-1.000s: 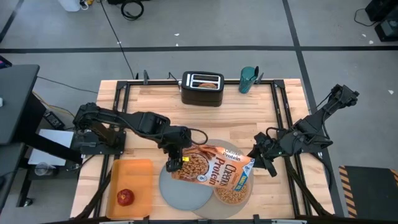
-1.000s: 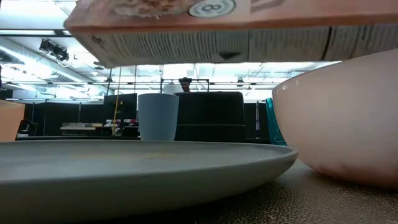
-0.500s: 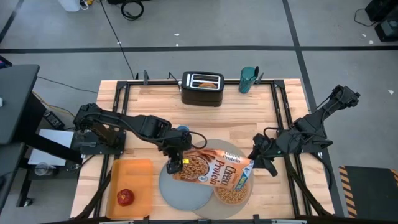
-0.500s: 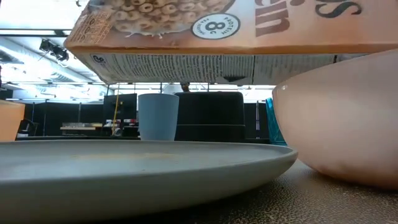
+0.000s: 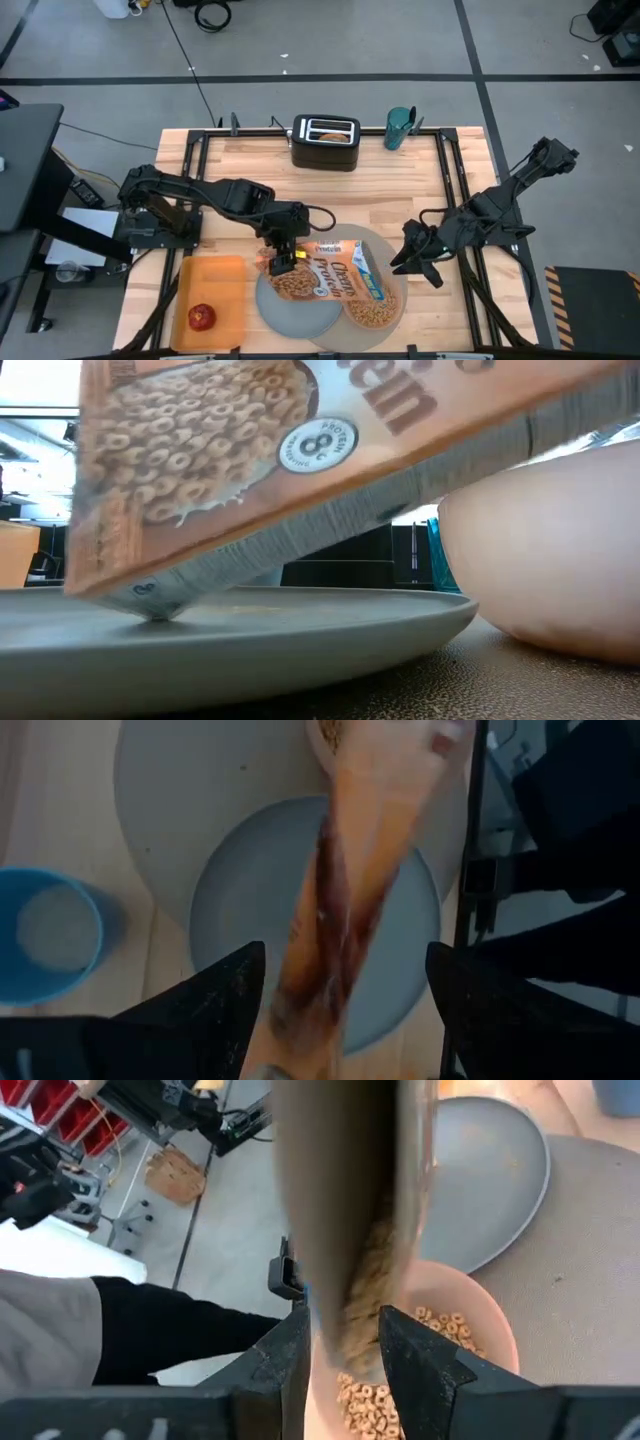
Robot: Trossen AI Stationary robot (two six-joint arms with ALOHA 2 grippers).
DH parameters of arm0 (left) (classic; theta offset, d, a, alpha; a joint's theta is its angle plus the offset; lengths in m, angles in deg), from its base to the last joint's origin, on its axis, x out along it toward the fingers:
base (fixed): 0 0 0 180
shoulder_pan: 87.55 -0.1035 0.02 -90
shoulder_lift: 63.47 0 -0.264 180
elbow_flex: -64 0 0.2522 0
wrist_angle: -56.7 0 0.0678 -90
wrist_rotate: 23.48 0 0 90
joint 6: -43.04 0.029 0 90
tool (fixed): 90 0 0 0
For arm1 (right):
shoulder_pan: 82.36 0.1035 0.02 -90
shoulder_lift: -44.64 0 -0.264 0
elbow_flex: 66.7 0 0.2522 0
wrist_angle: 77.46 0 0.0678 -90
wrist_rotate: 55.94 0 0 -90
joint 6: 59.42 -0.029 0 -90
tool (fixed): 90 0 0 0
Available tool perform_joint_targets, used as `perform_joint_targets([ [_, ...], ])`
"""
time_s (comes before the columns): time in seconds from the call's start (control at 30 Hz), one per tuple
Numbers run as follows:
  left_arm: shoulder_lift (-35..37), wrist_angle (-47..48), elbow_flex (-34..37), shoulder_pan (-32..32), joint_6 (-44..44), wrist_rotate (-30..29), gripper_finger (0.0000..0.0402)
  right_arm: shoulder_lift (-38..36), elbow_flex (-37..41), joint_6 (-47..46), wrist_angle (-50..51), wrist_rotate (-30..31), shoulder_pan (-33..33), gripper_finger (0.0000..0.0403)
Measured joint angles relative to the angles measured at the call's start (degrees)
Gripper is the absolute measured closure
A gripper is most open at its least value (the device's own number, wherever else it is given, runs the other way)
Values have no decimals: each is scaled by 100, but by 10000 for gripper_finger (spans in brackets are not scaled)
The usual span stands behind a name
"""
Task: Arrange a breakfast setting
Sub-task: Pour the cereal from the cereal box into the orange bowl
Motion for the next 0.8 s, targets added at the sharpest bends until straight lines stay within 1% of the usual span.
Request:
perform_joint_targets([
  [0.2,-129,-403,-10,0,22,1,118,269,1,84,-362,-194,-128,275],
  [0.27,-145,-496,-10,2,35,9,127,269,1,85,-380,-192,-145,275],
  [0.33,-139,-561,-10,2,87,61,145,247,1,85,-410,-193,-174,275],
  [0.43,-139,-562,-10,-20,125,66,187,205,1,85,-423,-190,-184,275],
  [0.57,-139,-648,-10,-63,125,86,259,195,4,60,-408,-192,-184,275],
  [0.77,-118,-734,-10,-114,231,510,378,142,4,58,-414,-192,-213,275],
  [0.8,-97,-725,-10,-143,213,564,387,102,4,68,-409,-192,-229,275],
])
